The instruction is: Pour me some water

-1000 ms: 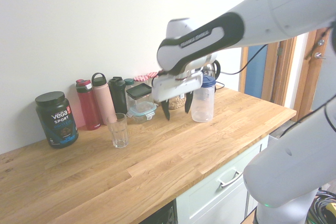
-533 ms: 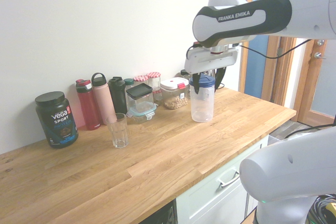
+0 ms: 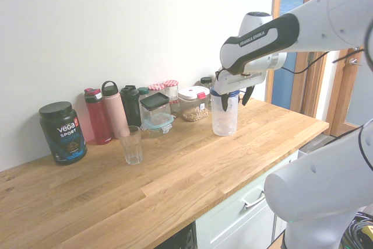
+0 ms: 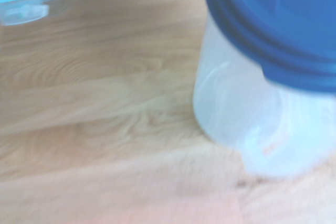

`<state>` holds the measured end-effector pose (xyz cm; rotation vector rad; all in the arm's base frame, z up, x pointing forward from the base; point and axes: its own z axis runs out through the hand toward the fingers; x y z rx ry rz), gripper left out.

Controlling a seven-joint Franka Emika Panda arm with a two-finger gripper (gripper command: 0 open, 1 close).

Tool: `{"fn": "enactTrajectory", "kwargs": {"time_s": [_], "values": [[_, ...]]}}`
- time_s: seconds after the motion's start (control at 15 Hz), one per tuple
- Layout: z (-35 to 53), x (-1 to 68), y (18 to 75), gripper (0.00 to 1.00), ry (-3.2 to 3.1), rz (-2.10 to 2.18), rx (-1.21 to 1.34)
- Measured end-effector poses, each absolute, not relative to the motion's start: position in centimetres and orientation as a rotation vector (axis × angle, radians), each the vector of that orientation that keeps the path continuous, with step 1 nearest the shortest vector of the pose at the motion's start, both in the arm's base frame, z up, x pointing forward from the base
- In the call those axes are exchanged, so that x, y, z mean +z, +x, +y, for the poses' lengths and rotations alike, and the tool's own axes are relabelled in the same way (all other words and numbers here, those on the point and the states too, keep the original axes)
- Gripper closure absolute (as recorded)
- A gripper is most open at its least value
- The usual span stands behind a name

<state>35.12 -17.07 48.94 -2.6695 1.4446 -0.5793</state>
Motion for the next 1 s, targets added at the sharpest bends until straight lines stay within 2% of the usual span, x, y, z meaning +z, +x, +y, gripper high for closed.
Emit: {"fn": "enactTrajectory", "kwargs": {"time_s": [0.2,0.27,1.0], "values": [[-18.4,48.4,36.8,0.0,-2.679,1.456,-0.57],[-18.8,48.5,37.1,1.0,-2.679,1.462,-0.568],[-22.1,47.8,39.4,1.0,-2.645,1.489,-0.542]]}}
